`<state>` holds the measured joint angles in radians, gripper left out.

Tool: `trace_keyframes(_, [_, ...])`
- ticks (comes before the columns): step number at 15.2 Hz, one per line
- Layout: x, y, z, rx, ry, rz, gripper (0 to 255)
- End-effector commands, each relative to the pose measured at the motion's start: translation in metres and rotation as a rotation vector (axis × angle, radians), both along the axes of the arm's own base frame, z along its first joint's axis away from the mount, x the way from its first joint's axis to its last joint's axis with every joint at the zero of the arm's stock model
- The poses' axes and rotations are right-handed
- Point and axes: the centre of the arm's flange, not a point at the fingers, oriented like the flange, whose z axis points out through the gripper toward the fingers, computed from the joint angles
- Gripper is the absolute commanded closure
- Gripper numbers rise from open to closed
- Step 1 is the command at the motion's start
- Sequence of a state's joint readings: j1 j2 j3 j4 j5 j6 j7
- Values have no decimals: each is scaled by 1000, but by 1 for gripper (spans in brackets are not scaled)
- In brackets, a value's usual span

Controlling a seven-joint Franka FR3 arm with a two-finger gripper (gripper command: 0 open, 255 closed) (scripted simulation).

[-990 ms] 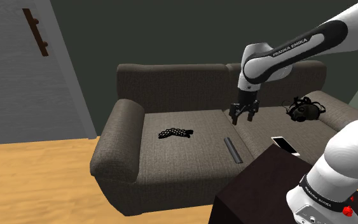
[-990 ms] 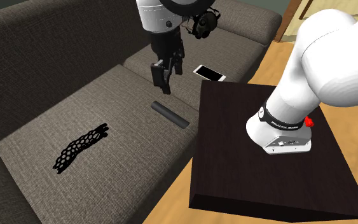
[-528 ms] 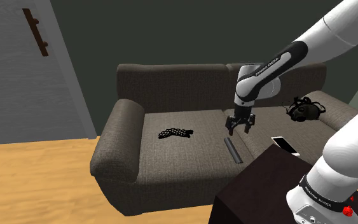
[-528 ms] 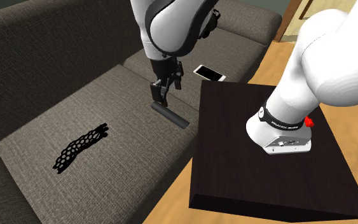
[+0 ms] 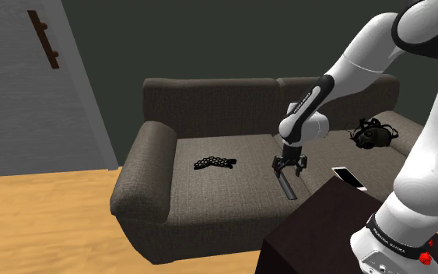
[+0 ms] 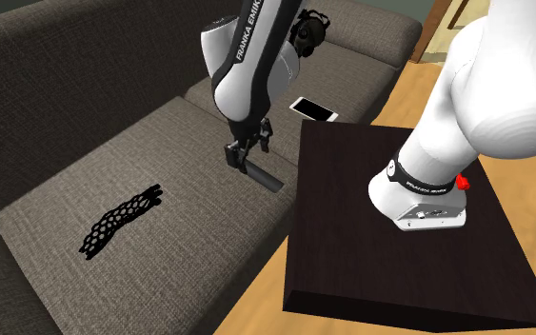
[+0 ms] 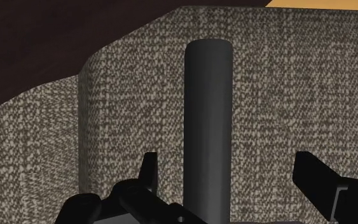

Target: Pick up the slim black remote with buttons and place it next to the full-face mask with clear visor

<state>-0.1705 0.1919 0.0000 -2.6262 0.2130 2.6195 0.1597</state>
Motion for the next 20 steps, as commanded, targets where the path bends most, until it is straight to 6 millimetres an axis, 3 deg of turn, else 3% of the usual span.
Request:
trace_keyframes(1, [0, -4, -15, 0, 3, -14, 0])
trace_keyframes(8, [-5, 1, -49, 0, 3, -14, 0])
trace_keyframes(15, [-5, 1, -49, 0, 3, -14, 0])
trace_keyframes(16, [-5, 1, -49, 0, 3, -14, 255])
trace_keyframes(20, [-5, 1, -50, 0, 3, -14, 255])
